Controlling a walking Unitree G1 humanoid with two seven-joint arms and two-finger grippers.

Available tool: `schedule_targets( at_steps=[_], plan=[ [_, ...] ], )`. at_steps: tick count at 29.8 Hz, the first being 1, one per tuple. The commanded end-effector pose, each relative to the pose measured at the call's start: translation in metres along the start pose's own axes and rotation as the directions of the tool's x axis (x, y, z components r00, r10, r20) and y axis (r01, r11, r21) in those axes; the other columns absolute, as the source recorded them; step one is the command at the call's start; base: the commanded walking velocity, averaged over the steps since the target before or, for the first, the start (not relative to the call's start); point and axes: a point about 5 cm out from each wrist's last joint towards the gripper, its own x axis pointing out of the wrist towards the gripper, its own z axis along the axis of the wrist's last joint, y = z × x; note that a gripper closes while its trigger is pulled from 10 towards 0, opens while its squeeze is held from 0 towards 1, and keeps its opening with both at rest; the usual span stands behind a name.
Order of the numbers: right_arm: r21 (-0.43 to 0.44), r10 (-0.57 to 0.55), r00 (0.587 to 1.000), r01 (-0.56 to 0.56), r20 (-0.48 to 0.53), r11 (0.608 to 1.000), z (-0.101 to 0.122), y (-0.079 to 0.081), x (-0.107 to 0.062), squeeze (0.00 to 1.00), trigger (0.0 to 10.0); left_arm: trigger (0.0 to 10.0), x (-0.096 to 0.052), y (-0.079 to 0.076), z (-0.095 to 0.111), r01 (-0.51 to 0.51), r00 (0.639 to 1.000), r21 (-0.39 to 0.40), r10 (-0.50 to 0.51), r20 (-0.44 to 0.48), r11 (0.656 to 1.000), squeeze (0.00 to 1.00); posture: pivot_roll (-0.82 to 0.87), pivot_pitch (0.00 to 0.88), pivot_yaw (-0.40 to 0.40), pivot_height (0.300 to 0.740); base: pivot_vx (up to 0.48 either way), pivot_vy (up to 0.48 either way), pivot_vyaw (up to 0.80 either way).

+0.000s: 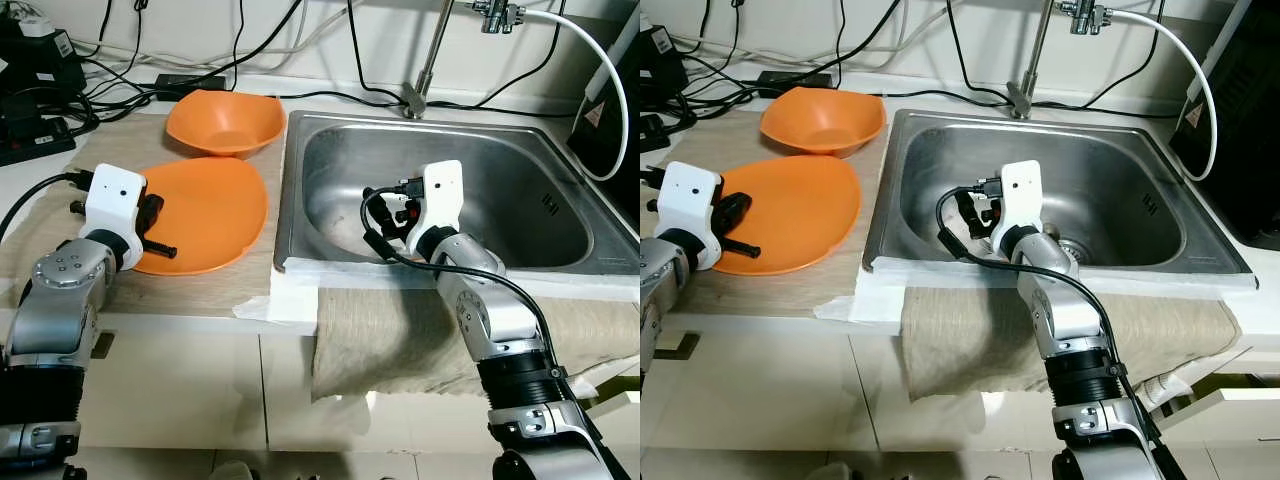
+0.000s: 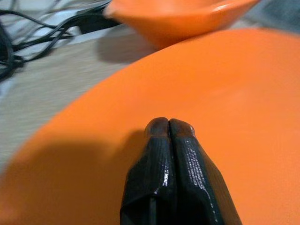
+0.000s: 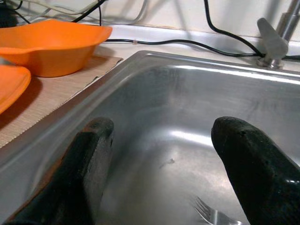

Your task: Kitchen organization

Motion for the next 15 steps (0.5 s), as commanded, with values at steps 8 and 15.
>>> schedule_targets(
  at_steps=[8,15],
  plan=[
    [-0.008,-0.002,1.000,0.002,-0.016,1.000,-0.002,-0.001,-0.001,0.00,10.0,10.0,-0.001,-0.040,0.002,0.199,0.980,0.002,-0.199,0.010,0.980,0.00,0.09,0.000,-0.081,0.732,0.000,0.000,0.00],
    [-0.005,-0.004,1.000,0.003,-0.027,1.000,-0.005,-0.001,-0.002,0.00,10.0,10.0,0.001,-0.037,0.044,0.194,0.967,0.047,-0.199,0.157,0.980,0.00,0.09,0.000,-0.075,0.732,0.000,0.000,0.00]
  ],
)
